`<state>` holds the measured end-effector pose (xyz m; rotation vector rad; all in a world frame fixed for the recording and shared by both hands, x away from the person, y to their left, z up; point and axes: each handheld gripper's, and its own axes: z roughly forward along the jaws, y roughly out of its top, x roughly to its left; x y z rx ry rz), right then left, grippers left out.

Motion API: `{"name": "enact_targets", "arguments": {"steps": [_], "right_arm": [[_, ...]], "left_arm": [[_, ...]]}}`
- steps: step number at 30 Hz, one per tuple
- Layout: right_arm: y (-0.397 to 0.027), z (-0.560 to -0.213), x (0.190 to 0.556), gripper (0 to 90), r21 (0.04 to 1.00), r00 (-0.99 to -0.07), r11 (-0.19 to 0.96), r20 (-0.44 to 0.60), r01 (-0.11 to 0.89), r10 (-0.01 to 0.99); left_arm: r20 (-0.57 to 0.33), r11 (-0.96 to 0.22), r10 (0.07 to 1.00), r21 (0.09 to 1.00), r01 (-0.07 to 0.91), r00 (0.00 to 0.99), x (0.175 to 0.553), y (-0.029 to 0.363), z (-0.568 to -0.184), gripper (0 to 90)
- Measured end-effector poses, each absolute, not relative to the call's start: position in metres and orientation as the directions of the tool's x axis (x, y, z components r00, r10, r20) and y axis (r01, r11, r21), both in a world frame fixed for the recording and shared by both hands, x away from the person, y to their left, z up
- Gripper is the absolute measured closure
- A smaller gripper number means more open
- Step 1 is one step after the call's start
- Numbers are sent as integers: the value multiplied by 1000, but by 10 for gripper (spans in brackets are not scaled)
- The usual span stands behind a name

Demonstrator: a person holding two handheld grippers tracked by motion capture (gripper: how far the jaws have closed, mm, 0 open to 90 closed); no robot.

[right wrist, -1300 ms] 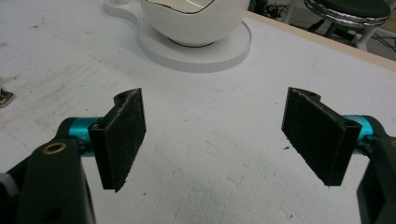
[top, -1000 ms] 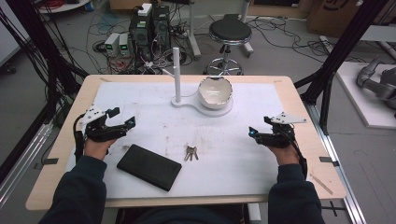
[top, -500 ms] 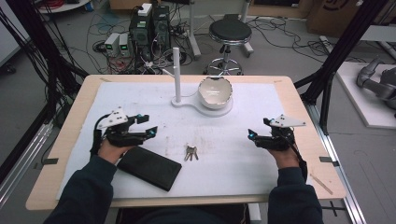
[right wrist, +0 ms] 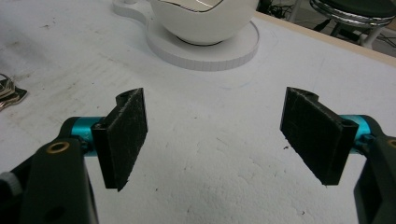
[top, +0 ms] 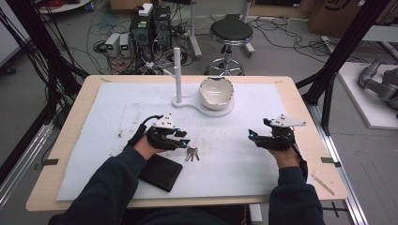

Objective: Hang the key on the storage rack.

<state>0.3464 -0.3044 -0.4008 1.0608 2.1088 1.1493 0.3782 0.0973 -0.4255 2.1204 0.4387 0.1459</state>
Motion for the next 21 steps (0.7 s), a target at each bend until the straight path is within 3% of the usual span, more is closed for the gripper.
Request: {"name": "enact_targets", "arguments": {"steps": [13,16,20,21], "right_arm": [[-307,-401,345,240,856,-563,336,-64,393,824],[-304,-401,346,241,855,-567,337,-63,393,821],[-302,-402,348,243,850,-573,346,-65,396,817],[-302,-402,348,244,850,-574,346,-64,397,816]], "left_arm": [[-91,-605,281,756,250,955,385,85,-436,655],[-95,-633,258,735,242,961,385,80,-436,703],[-113,-622,251,742,249,961,386,81,-437,863],[-112,-625,246,741,246,963,386,81,-437,870]]}}
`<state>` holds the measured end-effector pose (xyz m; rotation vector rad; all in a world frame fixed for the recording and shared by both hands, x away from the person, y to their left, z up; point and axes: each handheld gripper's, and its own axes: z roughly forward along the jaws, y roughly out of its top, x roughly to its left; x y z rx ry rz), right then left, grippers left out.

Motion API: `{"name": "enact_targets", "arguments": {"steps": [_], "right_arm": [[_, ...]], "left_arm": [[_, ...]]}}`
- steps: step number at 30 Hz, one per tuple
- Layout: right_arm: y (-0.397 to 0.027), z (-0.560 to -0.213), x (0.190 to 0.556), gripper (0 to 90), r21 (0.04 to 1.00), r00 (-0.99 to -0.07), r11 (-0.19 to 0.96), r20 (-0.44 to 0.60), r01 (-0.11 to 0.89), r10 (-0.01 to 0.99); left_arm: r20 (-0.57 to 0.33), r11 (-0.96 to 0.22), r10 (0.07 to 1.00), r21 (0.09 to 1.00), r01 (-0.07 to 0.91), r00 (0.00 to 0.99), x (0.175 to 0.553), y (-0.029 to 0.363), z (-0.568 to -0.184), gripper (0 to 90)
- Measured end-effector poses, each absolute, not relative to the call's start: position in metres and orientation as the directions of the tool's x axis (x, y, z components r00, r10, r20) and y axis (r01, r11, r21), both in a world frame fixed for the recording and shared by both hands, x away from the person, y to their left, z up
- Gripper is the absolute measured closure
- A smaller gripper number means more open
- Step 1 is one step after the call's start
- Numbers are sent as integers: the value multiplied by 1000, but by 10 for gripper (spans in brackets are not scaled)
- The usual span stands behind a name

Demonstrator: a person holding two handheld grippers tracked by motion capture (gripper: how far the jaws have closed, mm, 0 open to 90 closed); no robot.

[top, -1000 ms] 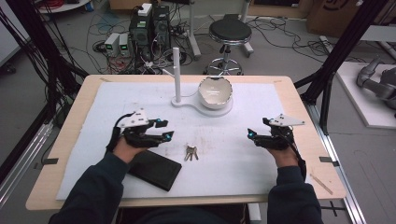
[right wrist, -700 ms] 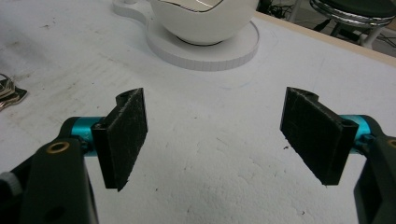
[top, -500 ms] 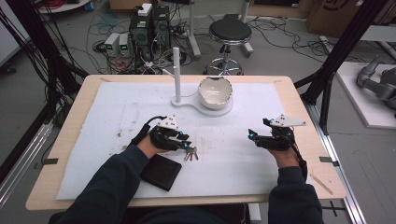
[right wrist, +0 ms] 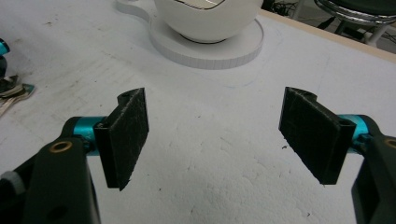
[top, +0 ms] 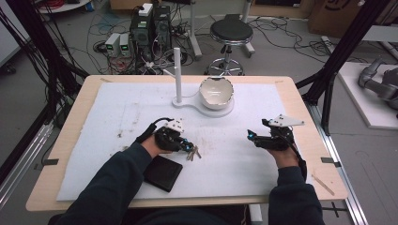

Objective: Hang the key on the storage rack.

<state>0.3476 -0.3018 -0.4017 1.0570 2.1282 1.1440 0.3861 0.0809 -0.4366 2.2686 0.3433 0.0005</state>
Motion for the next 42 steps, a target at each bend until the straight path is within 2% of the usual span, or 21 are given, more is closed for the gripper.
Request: {"name": "enact_targets", "arguments": {"steps": [3,6,12,20,28,35,42], "right_arm": [[-304,-402,348,244,852,-568,340,-62,398,821],[-306,-402,347,245,852,-566,339,-63,398,822],[-307,-401,346,245,854,-557,331,-59,402,828],[-307,-401,345,245,853,-555,332,-60,404,830],[-305,-400,346,245,856,-558,325,-53,402,828],[-305,-400,347,245,861,-561,318,-48,396,827],[-305,-400,348,245,862,-564,315,-41,398,825]], "left_arm": [[-111,-624,250,741,248,962,387,82,-435,874],[-162,-565,276,770,296,947,389,87,-432,876],[-175,-497,313,808,318,934,390,99,-422,878],[-150,-357,389,885,299,909,389,125,-397,879],[-124,-255,440,933,256,889,399,151,-356,879],[-108,-182,482,958,220,869,419,164,-319,879],[-91,-158,506,968,195,858,447,167,-288,879]]}}
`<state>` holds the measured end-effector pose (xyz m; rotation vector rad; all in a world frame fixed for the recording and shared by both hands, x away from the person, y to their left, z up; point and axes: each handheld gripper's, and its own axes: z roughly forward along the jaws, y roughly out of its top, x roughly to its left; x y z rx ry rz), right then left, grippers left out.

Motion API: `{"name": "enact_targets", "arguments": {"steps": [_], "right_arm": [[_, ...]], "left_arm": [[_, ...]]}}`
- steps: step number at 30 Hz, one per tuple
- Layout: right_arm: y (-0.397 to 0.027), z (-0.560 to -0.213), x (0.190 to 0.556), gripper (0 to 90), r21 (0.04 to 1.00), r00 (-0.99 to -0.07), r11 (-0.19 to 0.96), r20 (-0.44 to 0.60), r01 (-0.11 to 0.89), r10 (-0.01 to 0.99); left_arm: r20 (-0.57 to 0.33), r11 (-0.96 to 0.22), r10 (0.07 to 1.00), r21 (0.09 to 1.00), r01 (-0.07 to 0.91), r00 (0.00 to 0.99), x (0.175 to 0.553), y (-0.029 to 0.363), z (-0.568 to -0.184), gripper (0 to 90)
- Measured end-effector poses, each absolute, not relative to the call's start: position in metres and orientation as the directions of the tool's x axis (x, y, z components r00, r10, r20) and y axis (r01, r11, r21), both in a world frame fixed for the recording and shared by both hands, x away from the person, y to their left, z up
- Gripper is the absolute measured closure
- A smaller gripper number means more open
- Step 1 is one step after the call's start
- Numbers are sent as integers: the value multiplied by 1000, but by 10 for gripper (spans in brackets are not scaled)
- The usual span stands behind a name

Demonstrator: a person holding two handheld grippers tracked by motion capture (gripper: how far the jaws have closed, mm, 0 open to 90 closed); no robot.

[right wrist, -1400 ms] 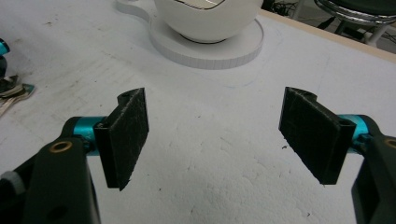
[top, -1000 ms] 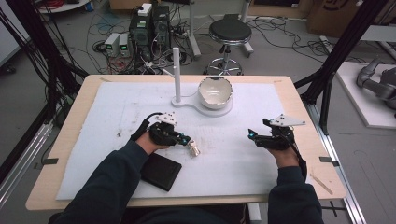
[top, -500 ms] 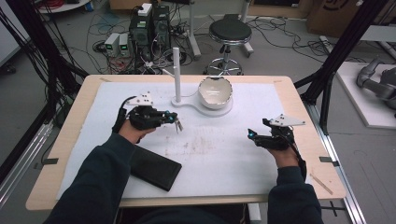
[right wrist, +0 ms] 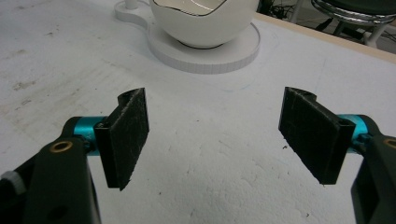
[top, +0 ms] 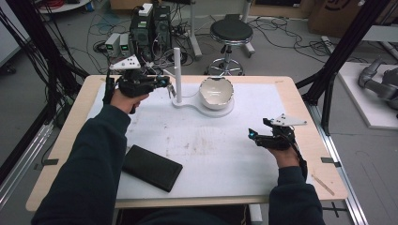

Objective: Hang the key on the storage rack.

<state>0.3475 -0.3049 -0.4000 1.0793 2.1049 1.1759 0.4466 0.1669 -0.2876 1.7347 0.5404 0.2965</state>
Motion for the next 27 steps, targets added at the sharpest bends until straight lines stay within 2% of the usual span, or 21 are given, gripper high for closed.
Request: {"name": "enact_targets", "arguments": {"steps": [12,27], "right_arm": [[-305,-401,349,245,863,-566,307,-30,401,824],[-305,-402,348,245,862,-570,308,-27,403,821]], "left_arm": [[-136,-161,534,953,258,834,490,156,-285,879],[-170,-128,557,949,287,813,509,154,-286,879]]}}
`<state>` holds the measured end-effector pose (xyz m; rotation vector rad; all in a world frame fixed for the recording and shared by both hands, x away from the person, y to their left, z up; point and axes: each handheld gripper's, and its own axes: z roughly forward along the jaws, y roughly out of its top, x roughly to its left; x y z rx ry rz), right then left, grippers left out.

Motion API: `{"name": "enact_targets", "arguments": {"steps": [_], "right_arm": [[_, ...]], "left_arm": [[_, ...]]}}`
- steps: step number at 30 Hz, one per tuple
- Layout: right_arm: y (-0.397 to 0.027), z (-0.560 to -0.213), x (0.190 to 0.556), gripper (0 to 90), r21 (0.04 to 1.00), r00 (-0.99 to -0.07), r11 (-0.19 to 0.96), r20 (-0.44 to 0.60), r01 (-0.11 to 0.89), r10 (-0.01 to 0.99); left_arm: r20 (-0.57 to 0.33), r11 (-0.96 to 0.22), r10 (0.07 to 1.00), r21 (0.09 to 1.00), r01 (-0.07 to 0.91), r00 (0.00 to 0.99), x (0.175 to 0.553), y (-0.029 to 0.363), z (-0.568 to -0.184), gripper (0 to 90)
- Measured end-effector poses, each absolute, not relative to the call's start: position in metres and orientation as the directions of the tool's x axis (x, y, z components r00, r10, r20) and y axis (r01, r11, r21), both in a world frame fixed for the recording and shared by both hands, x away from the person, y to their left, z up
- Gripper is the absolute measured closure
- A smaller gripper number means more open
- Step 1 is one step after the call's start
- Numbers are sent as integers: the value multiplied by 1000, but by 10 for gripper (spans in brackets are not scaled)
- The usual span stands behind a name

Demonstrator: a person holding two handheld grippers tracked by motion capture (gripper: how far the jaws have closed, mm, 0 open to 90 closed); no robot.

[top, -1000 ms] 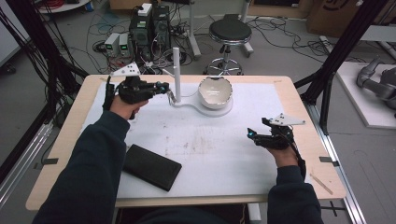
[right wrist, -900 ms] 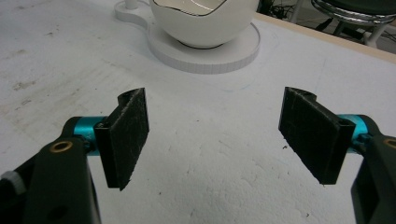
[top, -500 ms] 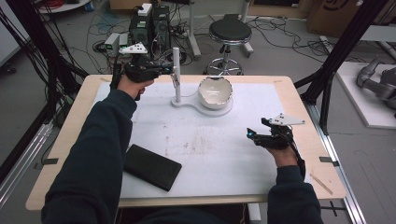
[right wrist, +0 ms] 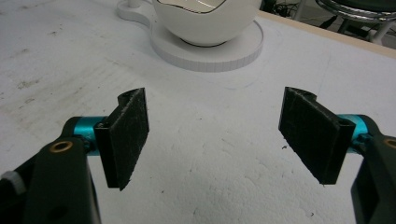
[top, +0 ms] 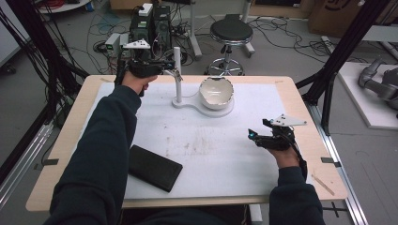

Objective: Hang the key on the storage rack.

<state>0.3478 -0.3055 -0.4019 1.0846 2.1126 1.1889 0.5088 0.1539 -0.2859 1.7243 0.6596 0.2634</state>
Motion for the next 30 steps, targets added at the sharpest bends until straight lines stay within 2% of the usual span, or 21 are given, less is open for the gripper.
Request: {"name": "enact_targets", "arguments": {"steps": [20,30], "right_arm": [[-304,-403,348,246,856,-581,320,-29,406,813],[-304,-403,348,249,854,-583,324,-30,406,812]], "left_arm": [[-298,-17,525,933,359,797,521,159,-293,877],[-268,-57,577,929,365,772,522,157,-297,892]]}}
